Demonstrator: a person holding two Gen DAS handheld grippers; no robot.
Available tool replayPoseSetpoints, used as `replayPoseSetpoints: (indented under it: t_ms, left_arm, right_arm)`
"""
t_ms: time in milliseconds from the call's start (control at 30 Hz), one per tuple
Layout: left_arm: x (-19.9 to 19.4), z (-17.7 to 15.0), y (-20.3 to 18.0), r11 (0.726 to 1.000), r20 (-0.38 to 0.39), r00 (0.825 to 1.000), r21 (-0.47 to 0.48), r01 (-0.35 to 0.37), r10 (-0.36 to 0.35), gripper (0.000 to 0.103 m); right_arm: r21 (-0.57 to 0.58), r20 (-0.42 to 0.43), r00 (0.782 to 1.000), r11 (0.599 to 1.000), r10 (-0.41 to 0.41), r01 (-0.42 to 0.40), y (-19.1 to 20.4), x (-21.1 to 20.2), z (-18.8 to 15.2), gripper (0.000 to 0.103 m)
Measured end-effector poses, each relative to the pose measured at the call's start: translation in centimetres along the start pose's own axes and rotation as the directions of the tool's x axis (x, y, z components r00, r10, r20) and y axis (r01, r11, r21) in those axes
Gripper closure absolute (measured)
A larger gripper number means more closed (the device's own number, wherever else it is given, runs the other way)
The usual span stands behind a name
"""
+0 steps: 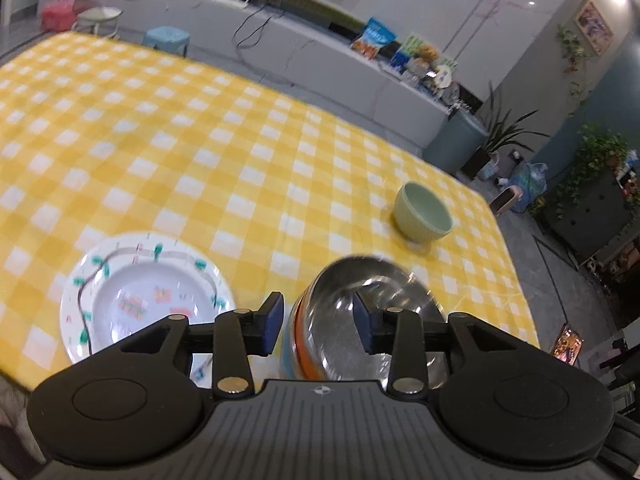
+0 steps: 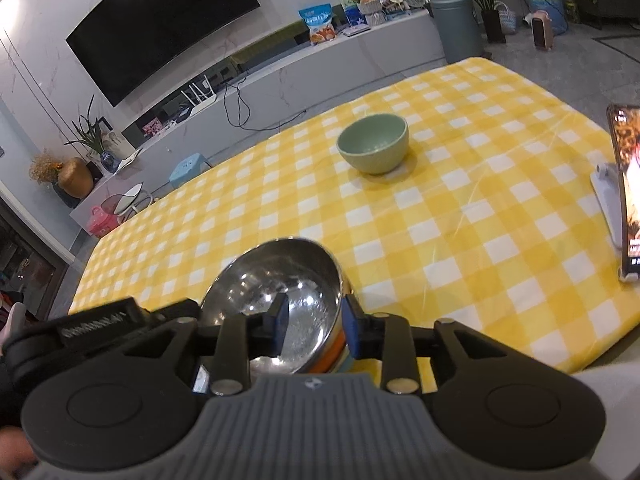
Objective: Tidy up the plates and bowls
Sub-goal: 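Move both grippers to the rim of the pale green bowl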
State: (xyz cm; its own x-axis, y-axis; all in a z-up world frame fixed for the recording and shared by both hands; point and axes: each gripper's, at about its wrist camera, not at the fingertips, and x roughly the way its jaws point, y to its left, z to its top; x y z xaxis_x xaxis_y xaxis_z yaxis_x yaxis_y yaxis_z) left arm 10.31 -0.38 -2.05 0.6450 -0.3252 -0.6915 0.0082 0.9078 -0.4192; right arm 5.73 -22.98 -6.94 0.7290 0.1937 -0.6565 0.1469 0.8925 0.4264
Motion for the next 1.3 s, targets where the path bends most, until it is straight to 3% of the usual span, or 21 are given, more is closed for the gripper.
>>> replayPoseSetpoints:
  t_ms: [167,333,633,833,967,1300]
  left_arm:
    - [0.4,1.7,-1.3,0.996,0.006,1.000,0.086,0.006,-0.007,0.058]
    - [2.0,3.3,-2.7,0.989,-0.067,0.995,0.129,0.078,-0.070,0.057]
    - [6.8,6.0,-4.9,0.979,-0.155,0.974,0.089,0.181,-0.166,0.055]
    - [10.2,7.9,-6.9,0.977,-0.143,0.982,0.155,0.148,-0.126,0.055]
    - [12.8,9.4,-8.1,0.971,-0.170,0.975,0.172,0.169,-0.140,0.055]
    - [20.3,11.3,-9.9,0.958,-0.273,0.959,0.244,0.150,-0.081,0.055]
  right_arm:
    - [-0.019,0.017,0.999,0.999,-0.030,0.031,-0.5,0.7,1.6,0.073]
    - [-0.037,0.046,0.997,0.997,-0.069,0.070,-1.3,2.0,3.9,0.071]
    - [0.015,0.083,0.988,0.991,-0.134,0.133,-4.1,7.1,8.1,0.070]
    - [0.082,0.103,0.988,0.991,-0.115,0.107,-6.0,10.9,10.5,0.070]
    - [0.142,0.092,0.992,0.987,-0.087,0.074,-7.3,12.6,12.0,0.070]
    - [0.180,0.047,0.998,0.983,-0.052,0.043,-9.2,16.2,12.6,0.069]
